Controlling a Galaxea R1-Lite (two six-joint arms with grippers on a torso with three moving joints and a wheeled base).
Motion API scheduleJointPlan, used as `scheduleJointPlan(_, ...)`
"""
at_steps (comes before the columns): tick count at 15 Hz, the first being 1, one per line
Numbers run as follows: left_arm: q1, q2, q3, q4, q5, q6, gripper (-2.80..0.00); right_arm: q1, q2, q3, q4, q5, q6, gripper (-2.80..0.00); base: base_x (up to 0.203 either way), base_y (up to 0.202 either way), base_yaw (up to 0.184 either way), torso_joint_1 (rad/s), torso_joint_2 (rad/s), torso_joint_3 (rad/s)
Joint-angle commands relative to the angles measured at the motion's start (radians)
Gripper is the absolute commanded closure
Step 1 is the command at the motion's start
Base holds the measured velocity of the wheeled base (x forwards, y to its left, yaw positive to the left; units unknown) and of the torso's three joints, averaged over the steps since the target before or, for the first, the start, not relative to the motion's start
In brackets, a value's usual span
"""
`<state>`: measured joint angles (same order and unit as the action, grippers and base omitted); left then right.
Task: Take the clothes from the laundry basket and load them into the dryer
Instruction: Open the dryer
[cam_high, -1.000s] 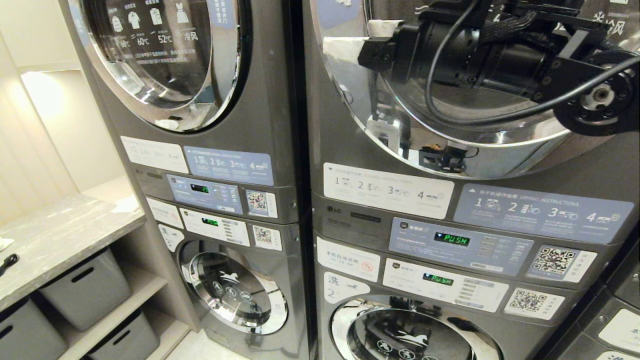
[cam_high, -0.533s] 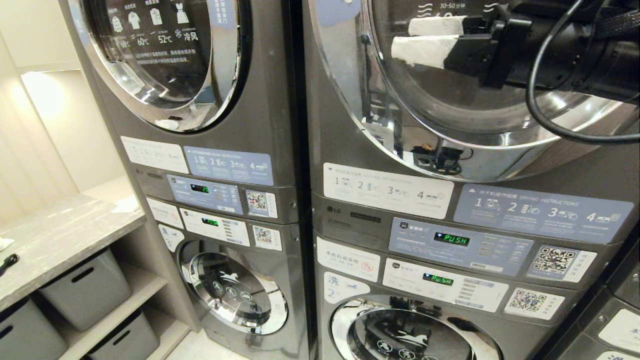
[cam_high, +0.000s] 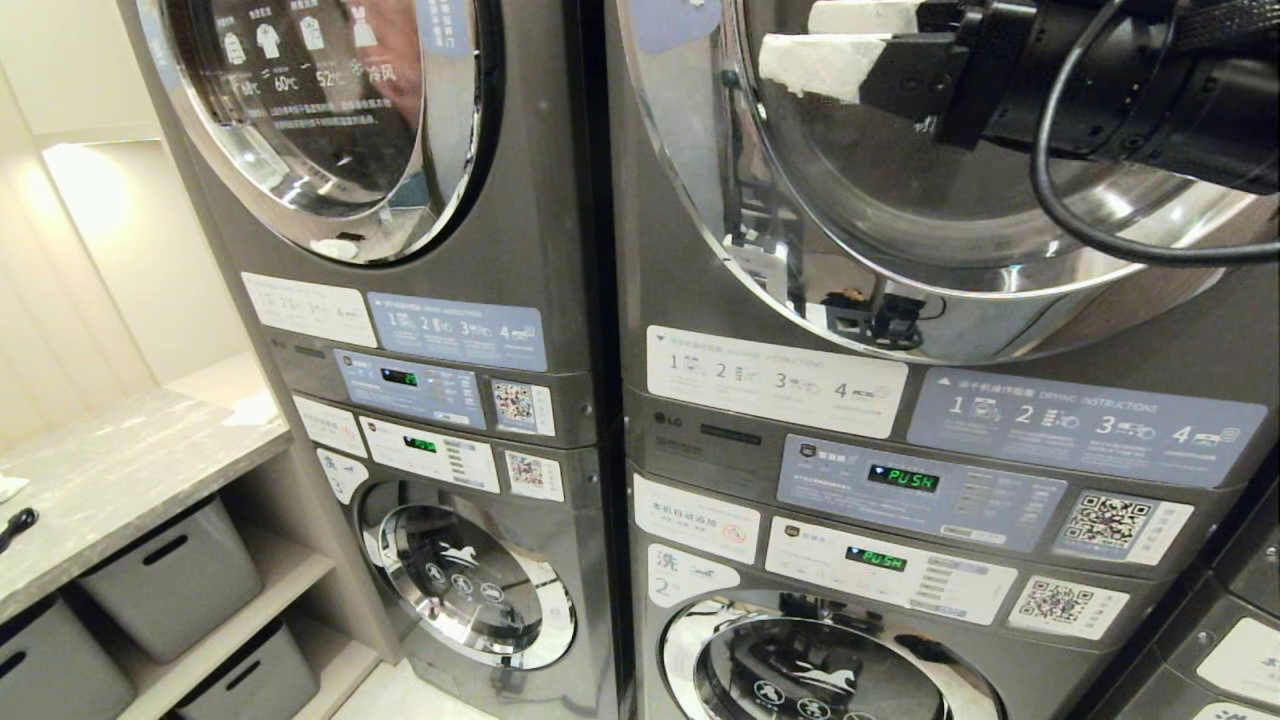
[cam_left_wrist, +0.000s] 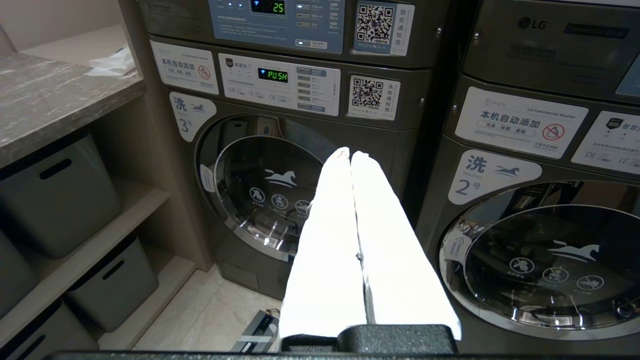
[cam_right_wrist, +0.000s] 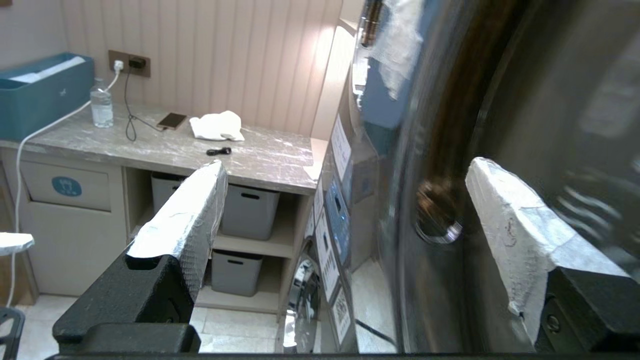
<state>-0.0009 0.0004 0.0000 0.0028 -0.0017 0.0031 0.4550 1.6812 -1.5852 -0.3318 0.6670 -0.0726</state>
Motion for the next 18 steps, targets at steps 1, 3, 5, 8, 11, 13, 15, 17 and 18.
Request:
scheduleJointPlan(1,0.001,-0.003,0.000,0.000,0.000,0.000,0.00,0.032,0.046,-0.030,-0.001,-0.008,-0.002,-2.80,0.000,0.000,0.000,0.000,0.00,0.000)
scheduleJointPlan(3,-0.001,-0.003,0.000,0.000,0.000,0.000,0.00,0.065,0.062,-0.042,0.001,-0.039,-0.004,-2.80,0.000,0.000,0.000,0.000,0.00,0.000)
scheduleJointPlan(5,0.001,-0.003,0.000,0.000,0.000,0.000,0.00,0.074,0.077,-0.045,-0.003,-0.046,-0.004,-2.80,0.000,0.000,0.000,0.000,0.00,0.000)
scheduleJointPlan(8,-0.001,-0.003,0.000,0.000,0.000,-0.001,0.00,0.074,0.108,-0.069,-0.004,-0.047,-0.006,-2.80,0.000,0.000,0.000,0.000,0.00,0.000)
scheduleJointPlan(11,0.000,-0.003,0.000,0.000,0.000,0.000,0.00,0.073,0.126,-0.099,-0.003,-0.047,-0.003,-2.80,0.000,0.000,0.000,0.000,0.00,0.000)
scheduleJointPlan(13,0.001,-0.003,0.000,0.000,0.000,0.000,0.00,0.073,0.130,-0.099,-0.003,-0.049,-0.004,-2.80,0.000,0.000,0.000,0.000,0.00,0.000)
scheduleJointPlan(15,0.001,-0.003,0.000,0.000,0.000,0.000,0.00,0.073,0.144,-0.123,-0.003,-0.050,-0.003,-2.80,0.000,0.000,0.000,0.000,0.00,0.000)
scheduleJointPlan(17,0.001,-0.003,0.000,0.000,0.000,0.000,0.00,0.069,0.164,-0.178,0.001,-0.057,0.002,-2.80,0.000,0.000,0.000,0.000,0.00,0.000)
scheduleJointPlan(18,0.000,-0.003,0.000,0.000,0.000,0.000,0.00,0.062,0.166,-0.194,0.002,-0.060,0.008,-2.80,0.000,0.000,0.000,0.000,0.00,0.000)
